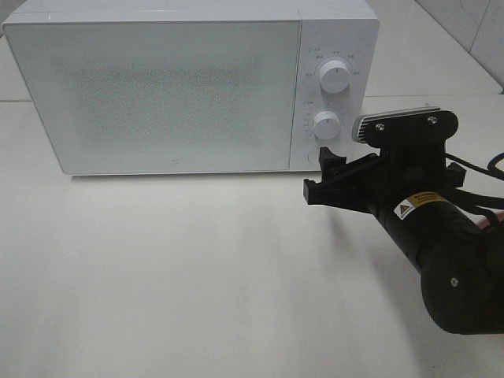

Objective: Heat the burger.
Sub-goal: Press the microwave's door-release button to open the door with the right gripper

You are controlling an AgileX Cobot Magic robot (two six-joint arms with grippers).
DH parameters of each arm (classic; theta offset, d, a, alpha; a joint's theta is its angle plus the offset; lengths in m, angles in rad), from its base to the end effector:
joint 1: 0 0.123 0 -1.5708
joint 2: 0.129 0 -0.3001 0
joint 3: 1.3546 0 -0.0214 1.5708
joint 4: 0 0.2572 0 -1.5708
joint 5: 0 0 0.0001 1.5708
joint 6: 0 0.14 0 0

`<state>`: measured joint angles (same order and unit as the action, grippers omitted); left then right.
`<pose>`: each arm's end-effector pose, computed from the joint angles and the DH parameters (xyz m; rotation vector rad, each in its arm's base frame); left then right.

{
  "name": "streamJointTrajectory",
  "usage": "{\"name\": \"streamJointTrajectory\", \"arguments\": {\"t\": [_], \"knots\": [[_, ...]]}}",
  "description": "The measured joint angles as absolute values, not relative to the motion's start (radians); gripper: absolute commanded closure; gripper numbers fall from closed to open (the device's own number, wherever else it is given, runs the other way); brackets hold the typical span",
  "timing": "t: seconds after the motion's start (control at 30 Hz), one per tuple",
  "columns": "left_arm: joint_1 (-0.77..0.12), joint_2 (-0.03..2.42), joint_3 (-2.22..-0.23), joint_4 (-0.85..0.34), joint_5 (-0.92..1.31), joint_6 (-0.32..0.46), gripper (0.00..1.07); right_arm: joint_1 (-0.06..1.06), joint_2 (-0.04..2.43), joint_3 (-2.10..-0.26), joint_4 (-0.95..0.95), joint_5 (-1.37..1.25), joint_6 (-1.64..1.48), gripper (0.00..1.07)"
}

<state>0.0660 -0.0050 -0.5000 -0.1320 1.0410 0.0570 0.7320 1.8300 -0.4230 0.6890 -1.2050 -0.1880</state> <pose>0.0302 -0.0139 0.2615 -0.0042 2.0136 -0.0791 0.2849 0.1443 0.1334 -0.0981 1.7365 0.0430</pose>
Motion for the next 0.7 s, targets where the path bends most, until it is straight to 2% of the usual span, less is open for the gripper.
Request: {"name": "streamJointTrajectory", "arguments": {"t": [0.7], "knots": [[0.066, -0.005, -0.500, -0.132, 1.041, 0.057, 0.07, 0.701, 1.899, -0.507, 0.645, -1.204, -0.183, 0.33]]}}
